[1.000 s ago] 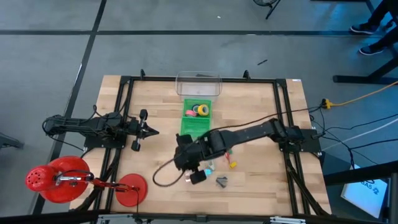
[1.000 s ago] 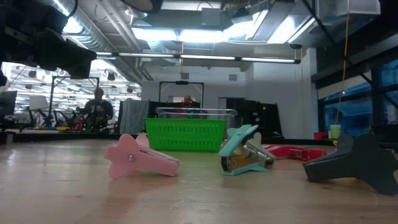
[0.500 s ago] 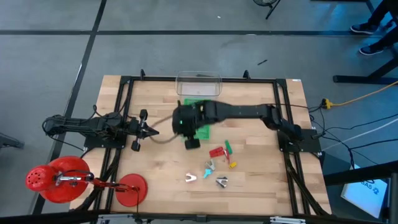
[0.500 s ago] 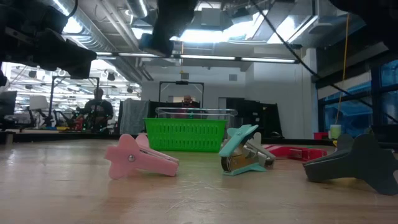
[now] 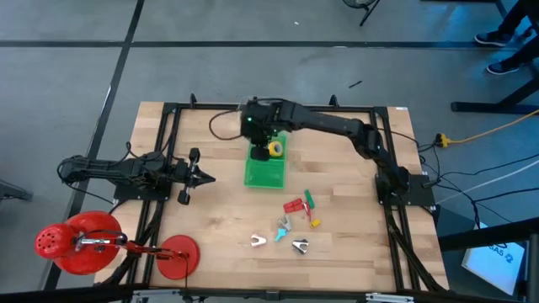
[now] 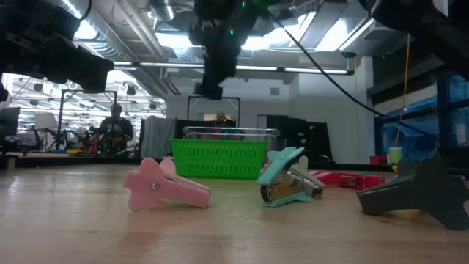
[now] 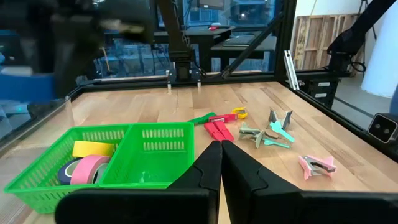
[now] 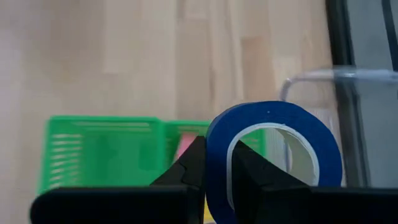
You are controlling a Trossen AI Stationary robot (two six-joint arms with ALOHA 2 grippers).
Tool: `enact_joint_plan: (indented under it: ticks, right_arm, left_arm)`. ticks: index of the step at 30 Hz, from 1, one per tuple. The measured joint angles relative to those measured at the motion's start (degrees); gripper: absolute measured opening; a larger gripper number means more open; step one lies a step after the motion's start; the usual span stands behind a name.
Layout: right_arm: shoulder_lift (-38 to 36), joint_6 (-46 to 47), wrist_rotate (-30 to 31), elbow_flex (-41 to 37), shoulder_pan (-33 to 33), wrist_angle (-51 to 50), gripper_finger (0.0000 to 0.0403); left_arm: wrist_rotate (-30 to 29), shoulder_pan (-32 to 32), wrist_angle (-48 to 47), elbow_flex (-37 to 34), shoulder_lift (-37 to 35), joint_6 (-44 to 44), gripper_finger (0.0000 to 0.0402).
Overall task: Pick and place Stapler, Stapler remover, tape
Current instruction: Put the blue tape into the top green bin
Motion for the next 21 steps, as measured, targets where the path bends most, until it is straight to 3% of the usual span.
enact_joint_plan:
  ticks: [11, 21]
  right_arm:
    - [0.0, -0.1, -0.2, -12.4, -2.1, 10.6, 0.0043]
    - [0.0, -3.0, -2.6, -19.1, -3.0, 13.6, 0.0050]
  left_arm:
    - [0.0, 0.0, 0.0, 0.0, 0.0, 0.0, 0.0007]
    - [0.0, 0.0, 0.0, 0.0, 0.0, 0.0, 0.0006]
